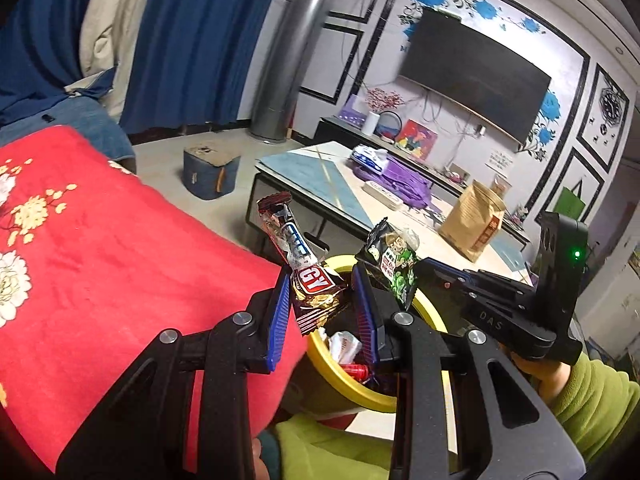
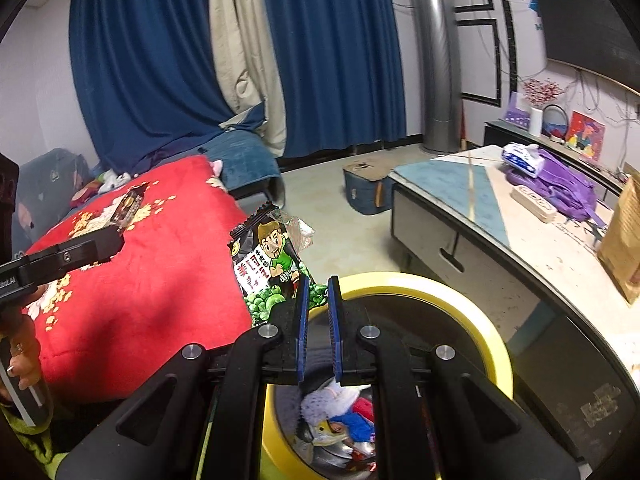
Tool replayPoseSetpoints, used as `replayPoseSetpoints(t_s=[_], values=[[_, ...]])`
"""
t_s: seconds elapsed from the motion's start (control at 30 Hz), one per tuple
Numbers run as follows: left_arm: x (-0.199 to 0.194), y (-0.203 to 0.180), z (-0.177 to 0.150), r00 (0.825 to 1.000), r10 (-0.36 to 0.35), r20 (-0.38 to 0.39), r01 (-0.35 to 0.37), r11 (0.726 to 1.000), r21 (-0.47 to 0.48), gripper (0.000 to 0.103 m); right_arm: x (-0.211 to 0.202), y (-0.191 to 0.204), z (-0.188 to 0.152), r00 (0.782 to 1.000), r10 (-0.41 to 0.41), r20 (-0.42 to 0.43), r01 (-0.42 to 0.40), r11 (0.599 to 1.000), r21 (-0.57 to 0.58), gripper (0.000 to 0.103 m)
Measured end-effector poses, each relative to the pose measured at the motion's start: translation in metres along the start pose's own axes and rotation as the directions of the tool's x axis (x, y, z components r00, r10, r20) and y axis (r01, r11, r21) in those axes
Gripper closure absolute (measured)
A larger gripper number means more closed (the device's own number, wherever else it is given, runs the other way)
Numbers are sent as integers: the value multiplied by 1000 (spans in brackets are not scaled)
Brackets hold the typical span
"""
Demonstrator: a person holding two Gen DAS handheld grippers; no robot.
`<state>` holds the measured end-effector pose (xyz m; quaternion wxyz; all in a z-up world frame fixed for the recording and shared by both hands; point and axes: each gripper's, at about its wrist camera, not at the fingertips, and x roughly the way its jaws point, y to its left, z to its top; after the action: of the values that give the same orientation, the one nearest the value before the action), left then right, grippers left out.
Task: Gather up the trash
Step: 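Carry the chocolate bar and green snack packet with both tools over the bin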
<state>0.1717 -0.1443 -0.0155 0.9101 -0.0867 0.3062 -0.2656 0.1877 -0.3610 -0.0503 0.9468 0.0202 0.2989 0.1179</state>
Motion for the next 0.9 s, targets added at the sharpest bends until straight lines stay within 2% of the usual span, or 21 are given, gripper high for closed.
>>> replayPoseSetpoints(t_s=[0.47,0.9], values=[[27,-38,-7,998,-54,-37,58,993,105,80,-27,-33,-23,995,-98,8,97,993,64,94],[61,-67,-14,993,-80,-88,95,978,183,79,-34,-47,-56,989,-136,-51,140,986,90,94]])
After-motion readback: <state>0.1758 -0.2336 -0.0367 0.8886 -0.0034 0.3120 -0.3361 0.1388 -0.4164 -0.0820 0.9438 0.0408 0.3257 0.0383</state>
